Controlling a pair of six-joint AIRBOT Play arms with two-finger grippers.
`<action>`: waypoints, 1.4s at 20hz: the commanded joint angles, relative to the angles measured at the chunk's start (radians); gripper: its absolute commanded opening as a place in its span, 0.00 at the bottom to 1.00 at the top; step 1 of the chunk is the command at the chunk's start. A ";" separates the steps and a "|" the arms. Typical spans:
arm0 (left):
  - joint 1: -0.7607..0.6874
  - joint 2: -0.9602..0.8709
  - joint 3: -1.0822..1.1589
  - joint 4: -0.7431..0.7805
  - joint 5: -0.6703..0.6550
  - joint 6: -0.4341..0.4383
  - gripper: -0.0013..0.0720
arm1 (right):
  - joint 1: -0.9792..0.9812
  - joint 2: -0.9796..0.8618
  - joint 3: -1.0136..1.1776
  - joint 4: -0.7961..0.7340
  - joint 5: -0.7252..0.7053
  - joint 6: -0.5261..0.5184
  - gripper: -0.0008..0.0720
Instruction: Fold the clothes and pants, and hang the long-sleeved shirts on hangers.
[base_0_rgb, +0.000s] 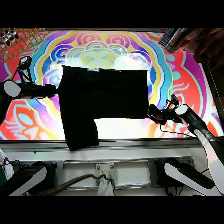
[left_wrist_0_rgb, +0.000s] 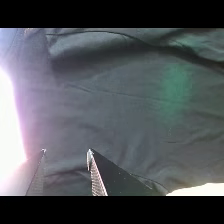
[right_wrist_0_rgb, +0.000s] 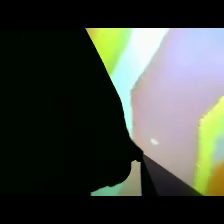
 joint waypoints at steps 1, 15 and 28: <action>0.001 0.000 -0.002 0.005 -0.002 0.001 0.41 | 0.019 -0.006 0.000 0.003 -0.059 0.017 0.34; 0.103 0.003 -0.325 -0.074 -0.138 0.069 0.41 | 0.019 -0.006 0.000 -0.021 -0.060 -0.048 0.06; 0.097 -0.076 -0.409 -0.227 -0.074 0.205 0.41 | 0.019 -0.006 0.000 -0.034 -0.056 -0.048 0.06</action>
